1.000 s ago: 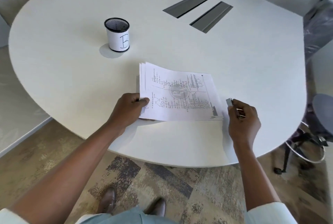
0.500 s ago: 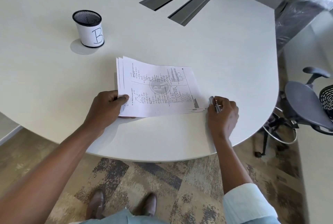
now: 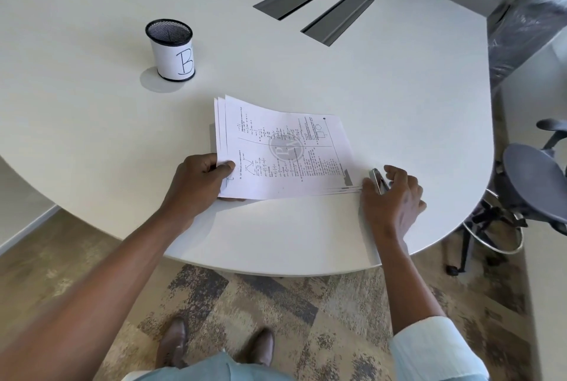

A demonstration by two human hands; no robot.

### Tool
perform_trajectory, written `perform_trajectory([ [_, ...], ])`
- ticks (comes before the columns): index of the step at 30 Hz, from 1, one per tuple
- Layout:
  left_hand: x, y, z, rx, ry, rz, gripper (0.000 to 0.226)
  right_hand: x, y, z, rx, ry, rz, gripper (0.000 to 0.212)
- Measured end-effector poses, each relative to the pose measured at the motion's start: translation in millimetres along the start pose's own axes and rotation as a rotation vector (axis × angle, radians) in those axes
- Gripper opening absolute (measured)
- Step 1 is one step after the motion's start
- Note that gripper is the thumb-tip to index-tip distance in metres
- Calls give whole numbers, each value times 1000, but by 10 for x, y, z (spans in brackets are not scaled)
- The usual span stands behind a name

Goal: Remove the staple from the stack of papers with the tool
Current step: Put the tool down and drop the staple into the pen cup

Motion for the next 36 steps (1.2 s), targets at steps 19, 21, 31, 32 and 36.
perform_trajectory([
  [19,-20,-37,59,18,-18,-45,53,442,-1171,-1617,-878,394,-276,9],
  [21,-15,-17,36,28,-17,-54,61,504,-1166,-1634,-876,386,-295,9],
  [31,0,23,8,-31,-14,-59,57,577,-1119,-1663,-949,351,-336,10],
  [32,-1,25,9,-39,-11,-60,50,557,-1121,-1683,-985,336,-323,9],
  [36,2,27,11,-24,42,-50,59,509,-1147,-1772,-1140,228,-278,7],
])
Point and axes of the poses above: each hand's wrist, its own y-axis towards the middle knuckle, its own x-axis out of the palm, z = x × y, the point moved 4 cm from there along y, towards the middle knuckle, and after that the axes turned 1 degree about z, right-handed, at the moved point
